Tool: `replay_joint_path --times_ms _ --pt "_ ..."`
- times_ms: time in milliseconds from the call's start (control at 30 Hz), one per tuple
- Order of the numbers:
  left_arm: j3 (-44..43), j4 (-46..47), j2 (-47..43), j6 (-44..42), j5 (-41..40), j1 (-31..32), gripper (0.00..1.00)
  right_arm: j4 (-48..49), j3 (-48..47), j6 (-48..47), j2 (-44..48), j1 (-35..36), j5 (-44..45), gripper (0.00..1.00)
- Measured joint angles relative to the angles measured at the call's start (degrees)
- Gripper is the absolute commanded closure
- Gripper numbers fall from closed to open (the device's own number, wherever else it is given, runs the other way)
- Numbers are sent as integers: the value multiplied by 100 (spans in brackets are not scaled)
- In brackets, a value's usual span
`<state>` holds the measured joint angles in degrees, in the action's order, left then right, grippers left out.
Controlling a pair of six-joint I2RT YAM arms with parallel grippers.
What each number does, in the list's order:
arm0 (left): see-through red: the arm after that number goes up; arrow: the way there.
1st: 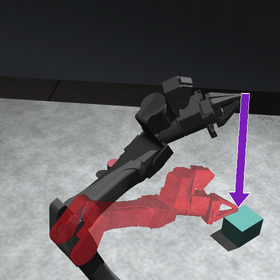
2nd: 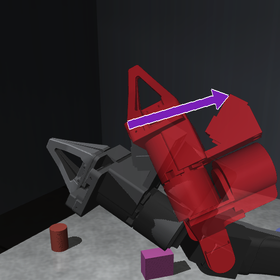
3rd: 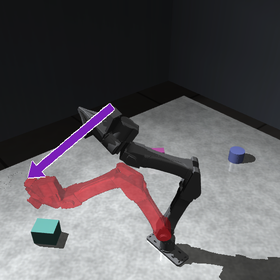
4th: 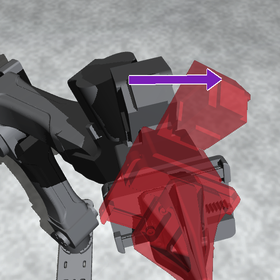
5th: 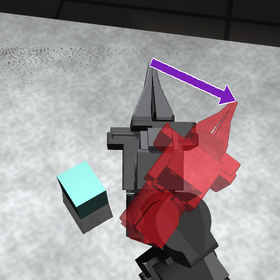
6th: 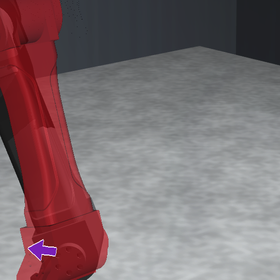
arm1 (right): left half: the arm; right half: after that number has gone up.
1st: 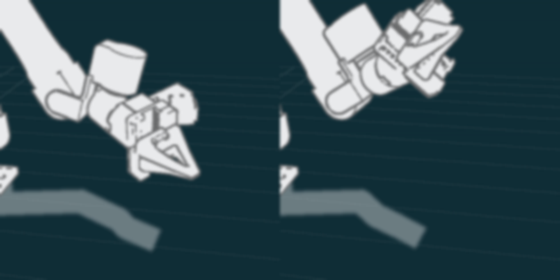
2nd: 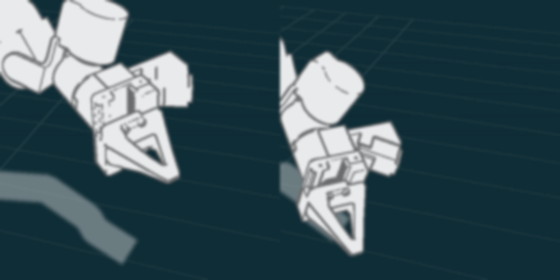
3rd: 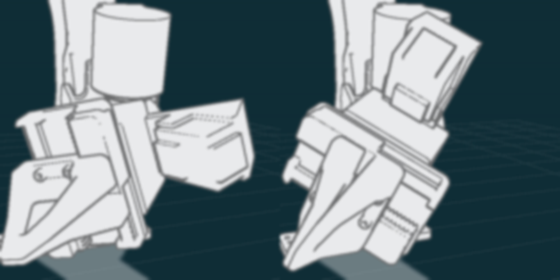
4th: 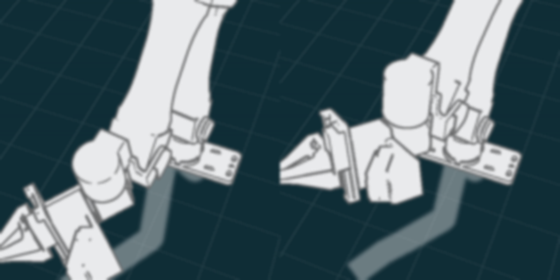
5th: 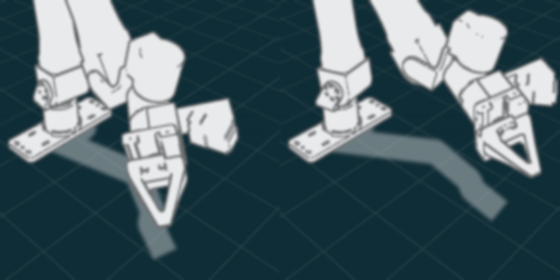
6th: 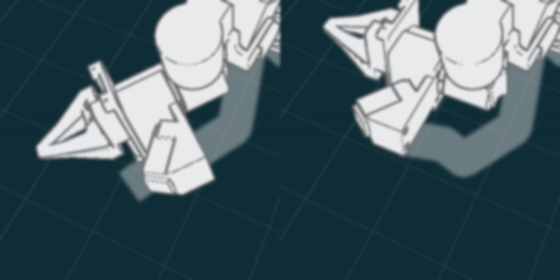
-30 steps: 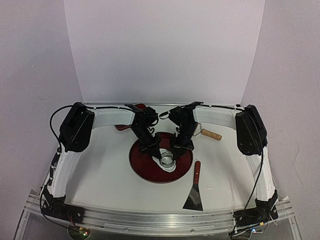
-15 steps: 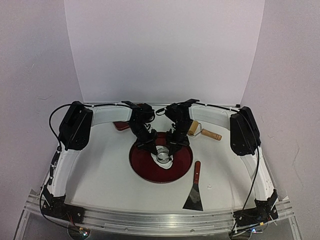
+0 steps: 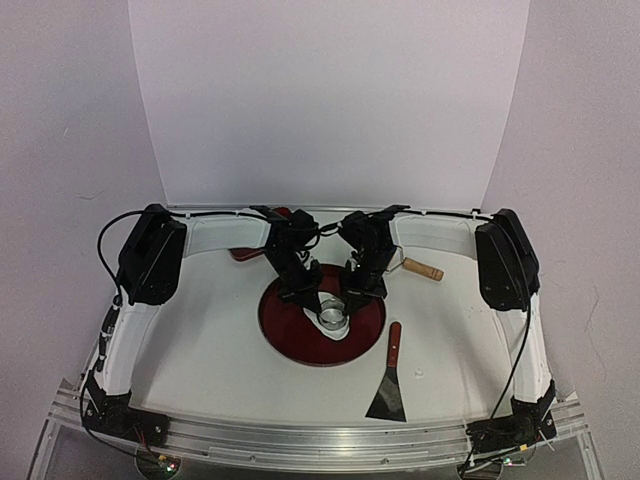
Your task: Roll out the dumpling wrappers from the dough
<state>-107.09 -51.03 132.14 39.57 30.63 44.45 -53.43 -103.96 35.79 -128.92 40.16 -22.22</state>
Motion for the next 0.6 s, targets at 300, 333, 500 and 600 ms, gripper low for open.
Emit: replay_joint_path --times_ms 300,333,500,600 --pt "-87 -117 -7 0 -368 54 100 -88 -153 0 -75 15 9 100" --pt "-87 -119 -9 -2 -386 48 100 -96 -193 -2 -102 17 13 100" --pt "-83 -108 -11 -8 -389 24 100 -114 -265 -9 -131 37 78 100" --pt "-83 -104 -11 -8 -385 24 100 -116 -265 -7 -133 39 90 100"
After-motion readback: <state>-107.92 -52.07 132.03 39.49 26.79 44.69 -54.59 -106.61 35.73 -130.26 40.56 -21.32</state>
